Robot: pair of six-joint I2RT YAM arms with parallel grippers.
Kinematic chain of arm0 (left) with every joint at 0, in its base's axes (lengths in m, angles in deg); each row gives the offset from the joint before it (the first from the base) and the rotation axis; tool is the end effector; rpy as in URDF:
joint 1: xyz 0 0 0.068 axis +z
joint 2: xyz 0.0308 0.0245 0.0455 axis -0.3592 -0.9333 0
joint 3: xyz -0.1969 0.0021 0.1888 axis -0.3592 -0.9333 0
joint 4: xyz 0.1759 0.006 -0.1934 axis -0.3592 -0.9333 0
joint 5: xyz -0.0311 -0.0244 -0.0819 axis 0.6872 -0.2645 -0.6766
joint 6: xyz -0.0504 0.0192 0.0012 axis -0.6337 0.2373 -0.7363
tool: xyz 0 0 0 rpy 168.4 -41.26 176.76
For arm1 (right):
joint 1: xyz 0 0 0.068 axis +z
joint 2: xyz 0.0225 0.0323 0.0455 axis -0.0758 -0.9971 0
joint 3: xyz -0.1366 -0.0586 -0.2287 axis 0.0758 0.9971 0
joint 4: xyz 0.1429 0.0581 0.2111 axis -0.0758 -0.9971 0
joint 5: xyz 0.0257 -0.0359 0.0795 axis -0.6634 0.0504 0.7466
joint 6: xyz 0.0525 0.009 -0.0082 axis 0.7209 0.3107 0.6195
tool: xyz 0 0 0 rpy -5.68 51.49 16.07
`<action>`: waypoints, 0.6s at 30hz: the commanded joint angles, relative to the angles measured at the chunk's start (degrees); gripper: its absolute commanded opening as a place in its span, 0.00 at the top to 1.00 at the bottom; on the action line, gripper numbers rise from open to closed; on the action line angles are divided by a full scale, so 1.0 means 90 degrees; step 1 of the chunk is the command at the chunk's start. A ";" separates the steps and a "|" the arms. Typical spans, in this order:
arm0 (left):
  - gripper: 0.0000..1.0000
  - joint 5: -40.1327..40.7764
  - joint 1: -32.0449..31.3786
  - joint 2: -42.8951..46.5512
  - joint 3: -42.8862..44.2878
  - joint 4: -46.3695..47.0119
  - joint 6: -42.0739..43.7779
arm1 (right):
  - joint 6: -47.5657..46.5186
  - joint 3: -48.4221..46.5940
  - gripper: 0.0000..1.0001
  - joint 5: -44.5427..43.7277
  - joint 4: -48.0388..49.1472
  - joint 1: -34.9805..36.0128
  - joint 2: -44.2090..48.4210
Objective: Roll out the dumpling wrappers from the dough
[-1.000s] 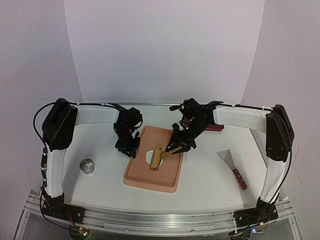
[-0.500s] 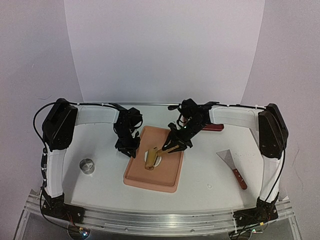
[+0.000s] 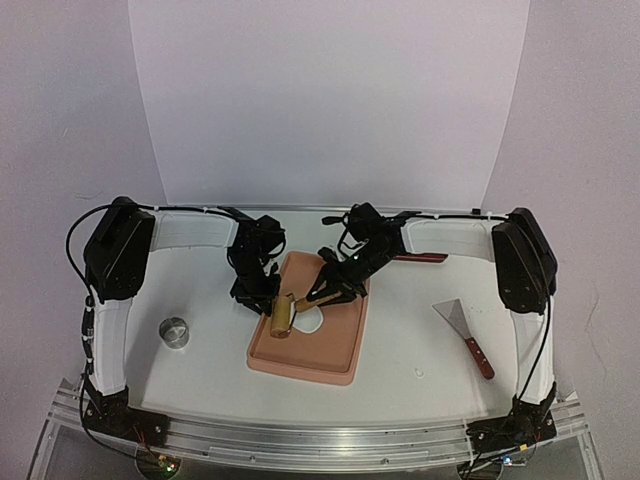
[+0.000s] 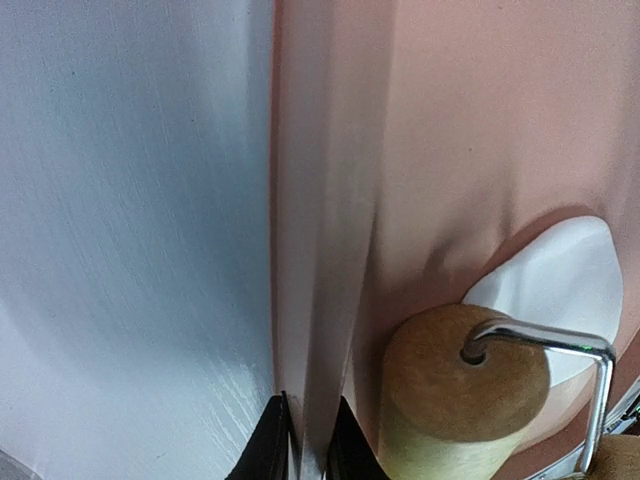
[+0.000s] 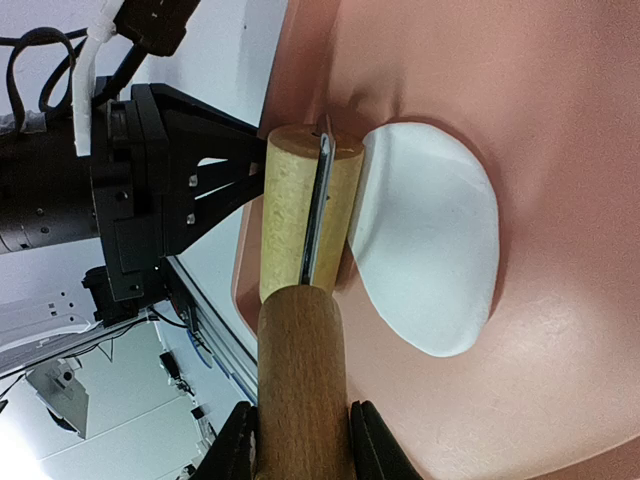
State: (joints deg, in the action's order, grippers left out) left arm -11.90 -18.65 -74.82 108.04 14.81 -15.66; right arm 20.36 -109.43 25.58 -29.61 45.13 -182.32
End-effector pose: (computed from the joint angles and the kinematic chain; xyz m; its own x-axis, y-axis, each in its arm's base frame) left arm 0.3073 -0.2649 0.1596 -0.9799 0.1987 0.0191 0.1890 0.9545 -0.2308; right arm 0.3247 0.3145 0.1810 -0.9477 -0.3153 -0.0500 -0.2264 0.5534 0.8015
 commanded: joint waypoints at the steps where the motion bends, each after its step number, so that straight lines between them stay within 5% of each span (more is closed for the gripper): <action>1: 0.88 -0.0477 -0.0170 0.0147 0.0021 -0.0198 -0.0068 | -0.0238 0.0085 1.00 -0.2009 -0.1871 0.0142 -0.0909; 8: 0.88 -0.0400 -0.0175 0.0075 0.0173 -0.0279 0.0014 | -0.0508 -0.1105 1.00 -0.1105 -0.1879 0.0411 -0.0496; 18: 0.88 0.0073 -0.0141 0.0066 0.0438 -0.0735 0.0532 | -0.0090 -0.1311 1.00 -0.0328 -0.1836 0.0503 0.0863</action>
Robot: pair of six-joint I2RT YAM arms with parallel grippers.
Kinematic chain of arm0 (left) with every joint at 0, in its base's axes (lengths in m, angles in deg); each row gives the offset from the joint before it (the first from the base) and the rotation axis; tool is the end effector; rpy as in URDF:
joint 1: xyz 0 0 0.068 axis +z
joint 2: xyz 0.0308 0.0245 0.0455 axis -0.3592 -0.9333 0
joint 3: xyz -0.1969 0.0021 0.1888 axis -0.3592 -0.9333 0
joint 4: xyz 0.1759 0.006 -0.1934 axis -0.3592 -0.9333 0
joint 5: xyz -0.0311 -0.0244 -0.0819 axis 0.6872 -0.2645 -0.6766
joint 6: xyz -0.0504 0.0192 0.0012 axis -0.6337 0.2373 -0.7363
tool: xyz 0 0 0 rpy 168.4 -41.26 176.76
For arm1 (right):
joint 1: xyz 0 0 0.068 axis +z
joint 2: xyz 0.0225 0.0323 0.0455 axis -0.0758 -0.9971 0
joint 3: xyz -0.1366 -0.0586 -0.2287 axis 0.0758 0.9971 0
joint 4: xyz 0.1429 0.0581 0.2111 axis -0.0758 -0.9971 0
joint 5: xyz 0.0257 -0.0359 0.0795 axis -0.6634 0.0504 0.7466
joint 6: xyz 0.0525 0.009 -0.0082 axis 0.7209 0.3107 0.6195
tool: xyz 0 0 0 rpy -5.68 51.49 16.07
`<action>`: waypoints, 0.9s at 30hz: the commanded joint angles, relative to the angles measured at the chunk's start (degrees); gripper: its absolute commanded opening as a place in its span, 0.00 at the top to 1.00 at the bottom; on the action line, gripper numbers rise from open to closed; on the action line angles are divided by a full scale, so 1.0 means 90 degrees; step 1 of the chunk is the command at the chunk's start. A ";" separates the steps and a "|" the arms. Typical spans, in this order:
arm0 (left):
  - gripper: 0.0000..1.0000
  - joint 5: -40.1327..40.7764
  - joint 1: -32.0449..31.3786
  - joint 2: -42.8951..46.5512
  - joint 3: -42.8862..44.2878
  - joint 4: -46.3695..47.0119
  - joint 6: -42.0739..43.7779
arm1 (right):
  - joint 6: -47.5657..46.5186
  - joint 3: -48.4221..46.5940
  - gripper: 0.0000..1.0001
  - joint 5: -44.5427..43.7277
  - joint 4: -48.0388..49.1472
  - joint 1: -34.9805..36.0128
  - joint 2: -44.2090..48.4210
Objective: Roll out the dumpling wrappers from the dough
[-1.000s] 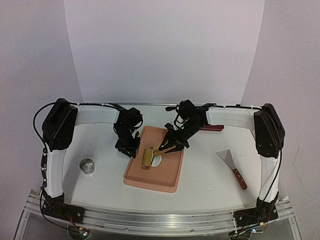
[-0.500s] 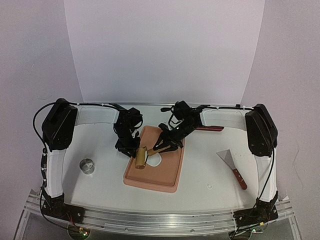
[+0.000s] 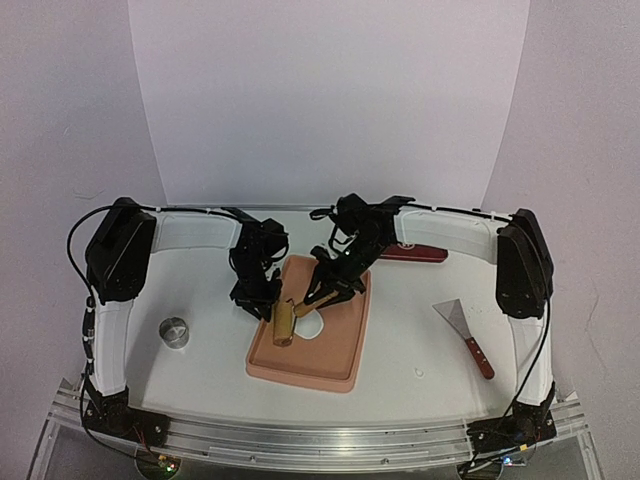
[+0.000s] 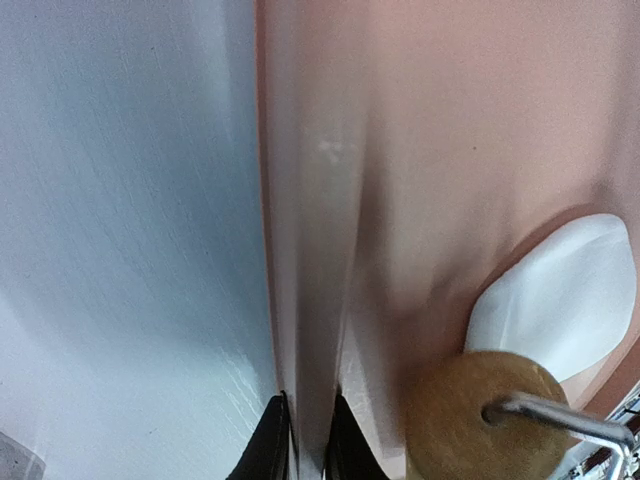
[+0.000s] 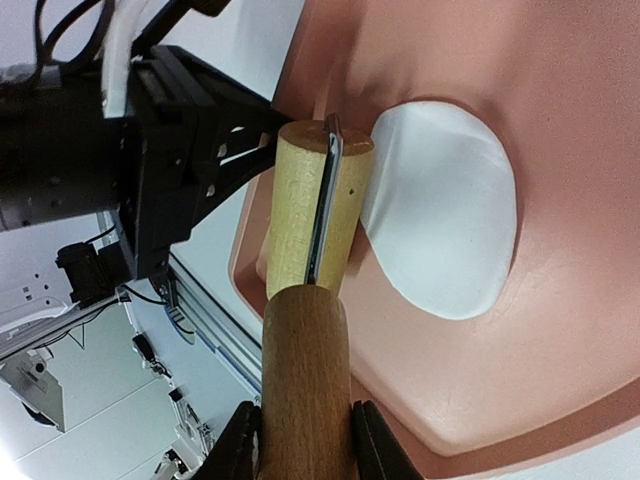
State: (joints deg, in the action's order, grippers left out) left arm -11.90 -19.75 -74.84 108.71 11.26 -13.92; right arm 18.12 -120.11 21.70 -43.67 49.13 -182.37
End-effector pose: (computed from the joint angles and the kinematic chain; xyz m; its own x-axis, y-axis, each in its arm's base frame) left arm 0.2987 -0.2677 0.1620 -0.9678 0.2450 0.0573 0.2284 0.9509 -0.2089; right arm 0.3063 0.3383 0.2225 -0.9245 -0.3781 -0.0481 -0.2828 0.5959 0.7516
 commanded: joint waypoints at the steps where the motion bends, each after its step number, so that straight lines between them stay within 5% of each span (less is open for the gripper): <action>1: 0.88 0.0112 -0.0010 0.0056 0.0404 -0.0382 0.0396 | 0.0216 -0.0099 1.00 0.0155 -0.0272 0.0057 0.1000; 15: 0.85 -0.0154 0.0109 -0.0004 0.0699 -0.0739 0.2311 | 0.0629 0.1804 1.00 -0.0751 -0.0433 0.0033 0.2931; 27: 0.85 0.0054 0.0104 -0.0321 0.0804 -0.0810 0.2555 | 0.0770 0.0960 1.00 -0.1182 -0.0604 0.0064 0.1873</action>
State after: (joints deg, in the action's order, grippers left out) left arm -11.89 -18.76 -77.27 113.78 5.04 7.57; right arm 24.32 -105.23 11.78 -50.64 49.41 -161.79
